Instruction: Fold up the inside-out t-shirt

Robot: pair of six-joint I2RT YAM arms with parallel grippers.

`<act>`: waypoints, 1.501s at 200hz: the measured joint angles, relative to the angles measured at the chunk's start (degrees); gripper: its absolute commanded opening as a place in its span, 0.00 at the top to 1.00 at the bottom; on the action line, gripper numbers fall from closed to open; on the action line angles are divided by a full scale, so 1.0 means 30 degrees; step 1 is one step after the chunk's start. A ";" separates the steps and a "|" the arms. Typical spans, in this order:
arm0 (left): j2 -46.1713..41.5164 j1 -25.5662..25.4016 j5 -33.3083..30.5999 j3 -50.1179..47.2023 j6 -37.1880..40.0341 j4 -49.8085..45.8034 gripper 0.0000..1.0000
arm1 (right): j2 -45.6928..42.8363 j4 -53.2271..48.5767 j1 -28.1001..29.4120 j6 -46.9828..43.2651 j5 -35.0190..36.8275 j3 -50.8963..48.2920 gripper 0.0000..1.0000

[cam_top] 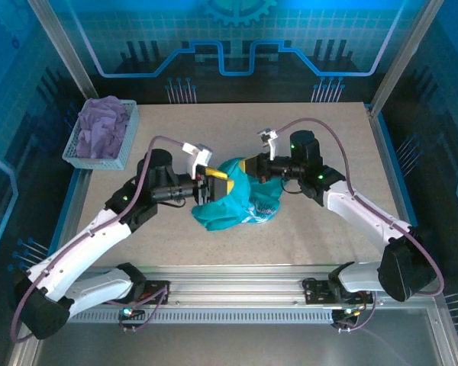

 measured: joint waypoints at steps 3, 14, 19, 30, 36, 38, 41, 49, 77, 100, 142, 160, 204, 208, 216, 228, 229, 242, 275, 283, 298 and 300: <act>0.0000 0.0124 -0.0029 -0.0036 -0.0102 -0.0036 0.49 | -0.0007 0.0000 -0.0007 -0.0007 -0.0036 0.0000 1.00; 0.0051 0.0357 -0.0066 -0.0189 -0.0459 -0.0095 0.49 | -0.0087 0.0000 -0.0022 -0.0066 -0.0044 0.0000 1.00; 0.0095 0.0364 -0.0066 -0.0291 -0.0590 -0.0109 0.49 | -0.0131 0.0000 -0.0022 -0.0080 -0.0051 0.0000 1.00; 0.0211 0.0372 -0.0066 -0.0459 -0.0933 -0.0182 0.49 | -0.0226 0.0000 -0.0022 -0.0153 -0.0051 0.0000 1.00; 0.0291 0.0408 -0.0058 -0.0554 -0.1086 -0.0248 0.49 | -0.0262 -0.0007 -0.0022 -0.0197 -0.0044 0.0000 1.00; 0.0328 0.0437 -0.0058 -0.0576 -0.1137 -0.0270 0.49 | -0.0284 -0.0007 -0.0022 -0.0197 -0.0044 0.0000 1.00; 0.0372 0.0481 -0.0051 -0.0627 -0.1224 -0.0291 0.49 | -0.0306 -0.0007 -0.0022 -0.0204 -0.0044 0.0000 1.00; 0.0532 0.0685 -0.0022 -0.0721 -0.1515 -0.0379 0.49 | -0.0372 -0.0007 -0.0022 -0.0211 -0.0044 0.0000 1.00; 0.1275 0.1668 0.0284 -0.1056 -0.2433 -0.0525 0.41 | -0.0612 0.0000 -0.0022 -0.0219 -0.0044 0.0000 1.00; 0.2113 0.1865 0.0838 -0.1100 -0.2958 -0.0211 0.39 | -0.0685 0.0007 -0.0015 -0.0211 -0.0138 0.0000 1.00; 0.4036 0.1865 0.1974 -0.0525 -0.3672 0.1049 0.41 | -0.0729 -0.0015 -0.0015 -0.0969 -0.0583 -0.0066 1.00; 0.4510 0.1865 0.2310 -0.0058 -0.3978 0.1545 0.43 | -0.0860 -0.0029 -0.0015 -0.1632 -0.0772 -0.0168 1.00; 0.5078 0.1945 0.2849 0.0889 -0.4262 0.2484 0.51 | -0.1268 -0.0408 -0.0015 -0.3147 -0.1443 -0.0386 1.00; 0.5100 0.1953 0.2892 0.0925 -0.4291 0.2543 0.53 | -0.1297 -0.0444 -0.0015 -0.3264 -0.1523 -0.0401 1.00; 0.5136 0.1953 0.2965 0.0991 -0.4379 0.2616 0.57 | -0.1341 -0.0568 -0.0015 -0.3468 -0.1603 -0.0415 1.00; 0.5187 0.1953 0.3045 0.1064 -0.4517 0.2710 0.64 | -0.1362 -0.0670 -0.0015 -0.3767 -0.1639 -0.0423 1.00; 0.5187 0.1953 0.3045 0.1071 -0.4495 0.2710 0.64 | -0.1370 -0.0685 -0.0015 -0.3796 -0.1639 -0.0423 1.00; 0.5202 0.1953 0.3162 0.1137 -0.4561 0.2834 0.70 | -0.1406 -0.0823 -0.0015 -0.4102 -0.1632 -0.0423 1.00; 0.5158 0.1953 0.3315 0.1239 -0.4597 0.3045 0.88 | -0.1632 -0.1945 -0.0015 -0.5544 -0.1552 -0.0423 1.00; 0.5122 0.1953 0.3322 0.1260 -0.4575 0.3045 0.94 | -0.1690 -0.2244 -0.0015 -0.5887 -0.1545 -0.0415 1.00; 0.4969 0.1953 0.3366 0.1333 -0.4634 0.2834 1.00 | -0.1734 -0.2769 -0.0015 -0.6484 -0.1421 -0.0357 1.00; 0.4940 0.1953 0.3381 0.1370 -0.4583 0.2754 1.00 | -0.1734 -0.2849 -0.0015 -0.6572 -0.1392 -0.0335 1.00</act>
